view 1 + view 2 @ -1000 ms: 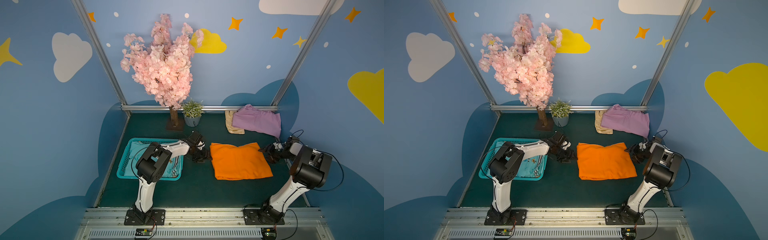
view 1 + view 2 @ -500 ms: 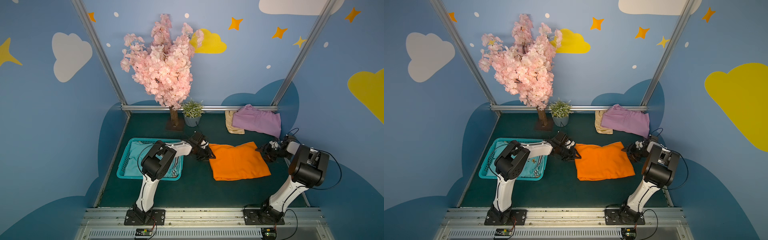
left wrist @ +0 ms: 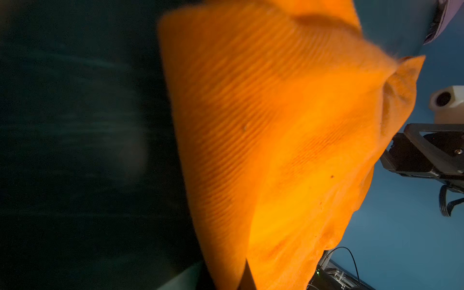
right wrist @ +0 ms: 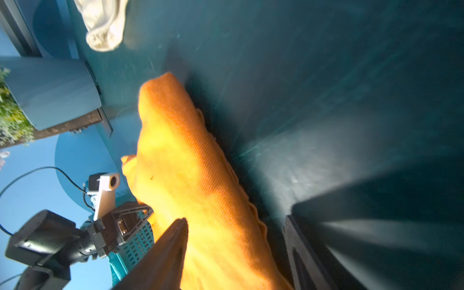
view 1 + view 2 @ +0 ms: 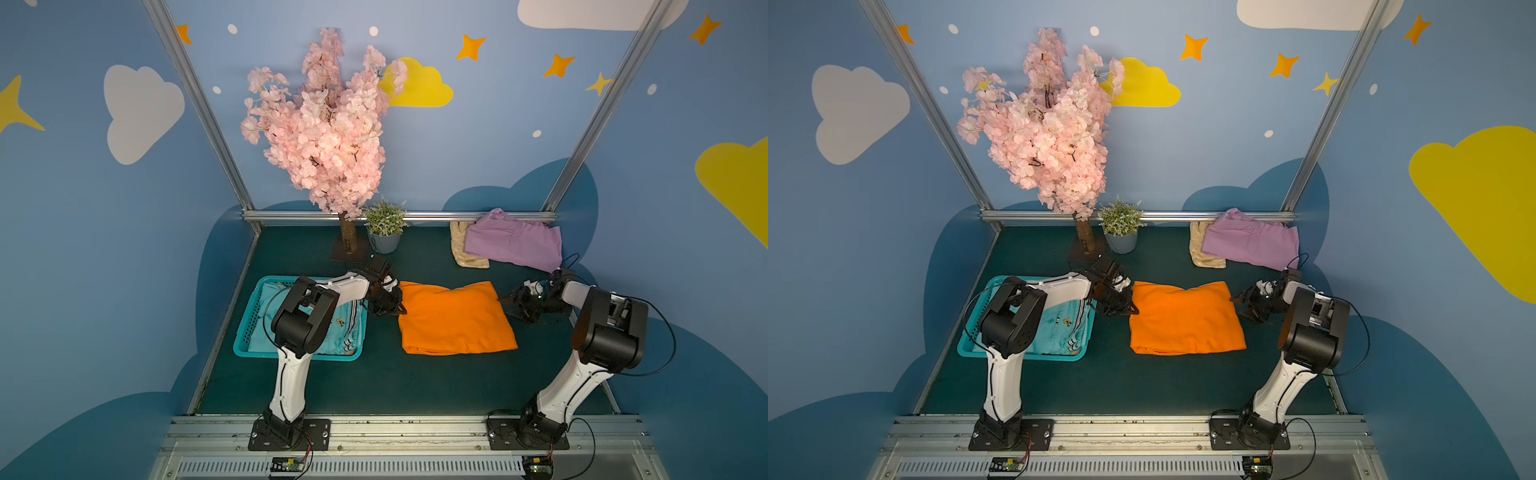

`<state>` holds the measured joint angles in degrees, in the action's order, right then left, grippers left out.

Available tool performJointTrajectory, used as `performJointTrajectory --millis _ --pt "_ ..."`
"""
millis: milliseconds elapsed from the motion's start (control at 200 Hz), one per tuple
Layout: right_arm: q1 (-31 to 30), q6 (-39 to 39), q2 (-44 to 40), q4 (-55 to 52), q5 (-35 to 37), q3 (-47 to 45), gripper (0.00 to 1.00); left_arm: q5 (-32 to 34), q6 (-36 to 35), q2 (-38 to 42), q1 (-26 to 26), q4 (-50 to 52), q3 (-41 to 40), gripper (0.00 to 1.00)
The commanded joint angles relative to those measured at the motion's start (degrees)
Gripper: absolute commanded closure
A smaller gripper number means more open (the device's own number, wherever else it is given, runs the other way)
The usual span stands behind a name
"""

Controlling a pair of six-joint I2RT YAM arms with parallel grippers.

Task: Put the folded long pants in the basket
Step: Pick up the long pant at the center of the board.

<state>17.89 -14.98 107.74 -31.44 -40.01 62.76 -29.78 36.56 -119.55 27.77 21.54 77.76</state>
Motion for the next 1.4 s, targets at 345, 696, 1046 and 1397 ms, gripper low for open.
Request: performJointTrajectory --millis 345,696,1046,1397 --pt "-7.3 3.24 3.84 -6.74 0.16 -1.09 0.5 2.97 -3.11 -0.98 -1.66 5.18 0.38 0.98" --pt "-8.48 3.68 4.13 -8.56 0.76 0.38 0.57 3.15 -2.89 -0.51 -1.67 5.72 0.64 0.97" --pt "-10.25 4.27 3.41 -7.79 -1.61 1.14 0.92 1.8 -2.41 -0.11 -1.67 3.97 -0.48 0.97" --pt "-9.01 -0.2 -7.99 -5.68 -0.86 0.07 1.0 2.45 -0.99 3.08 -0.7 7.69 1.82 0.98"
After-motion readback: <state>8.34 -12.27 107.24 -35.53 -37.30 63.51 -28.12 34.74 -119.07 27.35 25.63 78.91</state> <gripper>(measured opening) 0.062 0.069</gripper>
